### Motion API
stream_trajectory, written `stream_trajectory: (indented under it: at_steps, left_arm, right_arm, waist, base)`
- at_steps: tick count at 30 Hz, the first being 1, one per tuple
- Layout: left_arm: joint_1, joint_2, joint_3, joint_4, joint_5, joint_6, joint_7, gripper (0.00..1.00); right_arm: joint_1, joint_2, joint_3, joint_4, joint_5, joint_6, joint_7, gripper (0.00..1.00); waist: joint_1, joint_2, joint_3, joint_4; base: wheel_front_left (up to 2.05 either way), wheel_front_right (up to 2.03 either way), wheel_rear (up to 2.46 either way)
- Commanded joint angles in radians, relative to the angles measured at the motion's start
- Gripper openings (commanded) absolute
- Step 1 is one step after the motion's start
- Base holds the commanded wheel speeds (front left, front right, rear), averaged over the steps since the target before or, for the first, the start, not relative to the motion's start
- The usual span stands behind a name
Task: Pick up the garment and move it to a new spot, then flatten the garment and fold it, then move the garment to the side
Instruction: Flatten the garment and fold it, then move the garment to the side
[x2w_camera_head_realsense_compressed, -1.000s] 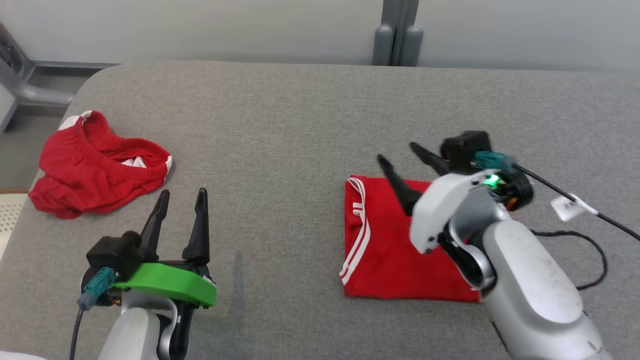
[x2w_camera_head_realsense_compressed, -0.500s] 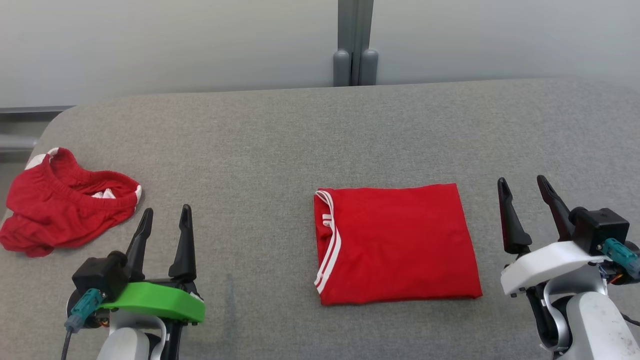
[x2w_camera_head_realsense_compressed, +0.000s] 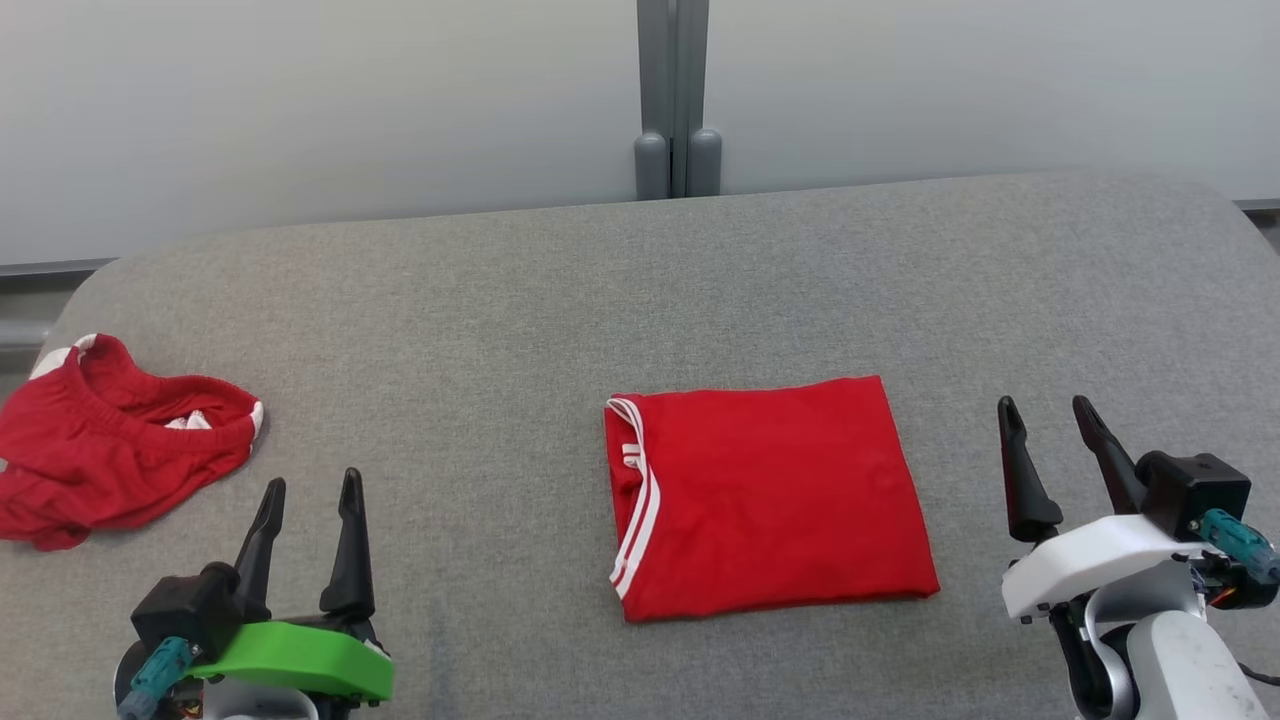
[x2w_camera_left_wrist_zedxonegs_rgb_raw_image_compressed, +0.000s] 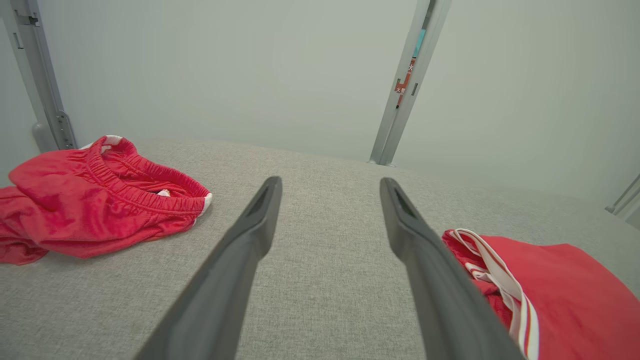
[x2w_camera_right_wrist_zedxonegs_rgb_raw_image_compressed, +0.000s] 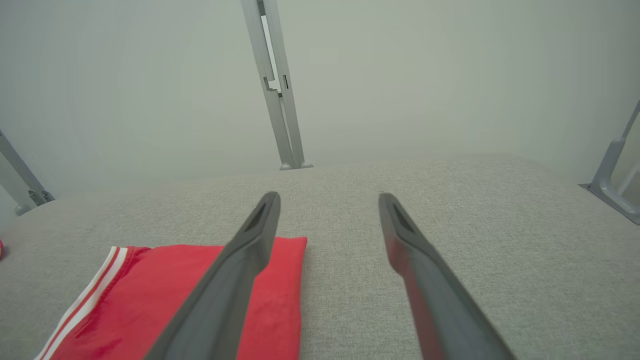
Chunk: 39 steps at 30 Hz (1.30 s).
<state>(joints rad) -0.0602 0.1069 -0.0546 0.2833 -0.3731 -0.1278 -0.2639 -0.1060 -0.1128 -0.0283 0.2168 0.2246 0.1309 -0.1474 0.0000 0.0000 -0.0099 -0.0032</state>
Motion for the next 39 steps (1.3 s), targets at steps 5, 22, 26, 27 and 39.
stream_trajectory:
  at_steps: [5,22,26,27,39]
  left_arm:
    - [0.025,-0.011,0.015,-0.016,0.016,-0.004,0.0,1.0]
    - [-0.003,-0.016,0.007,-0.024,0.02,-0.004,0.0,1.0]
    - [-0.019,-0.018,-0.002,-0.032,0.021,-0.004,0.0,1.0]
    - [-0.025,-0.019,-0.006,-0.035,0.021,-0.004,0.0,1.0]
    - [-0.084,-0.023,-0.04,-0.038,0.01,-0.004,0.0,1.0]
  right_arm:
    - [0.001,0.007,-0.012,0.005,-0.006,0.0,0.001,1.0]
    - [-0.041,-0.004,-0.013,0.009,-0.009,0.0,0.063,1.0]
    - [-0.093,-0.016,-0.015,0.038,0.018,0.0,0.204,1.0]
    - [-0.113,-0.015,-0.022,0.052,0.035,0.0,0.258,1.0]
    - [-0.24,-0.034,0.028,0.231,0.07,0.0,0.688,1.0]
  waist:
    - [0.0,0.0,0.0,0.003]
    - [0.0,0.0,0.023,0.032]
    - [0.0,0.0,0.047,0.05]
    - [0.0,0.0,0.056,0.056]
    - [0.0,0.0,0.147,0.135]
  base:
    - [0.0,0.0,0.0]
    - [0.0,0.0,0.0]
    - [0.0,0.0,0.0]
    - [0.0,0.0,0.0]
    - [0.0,0.0,0.0]
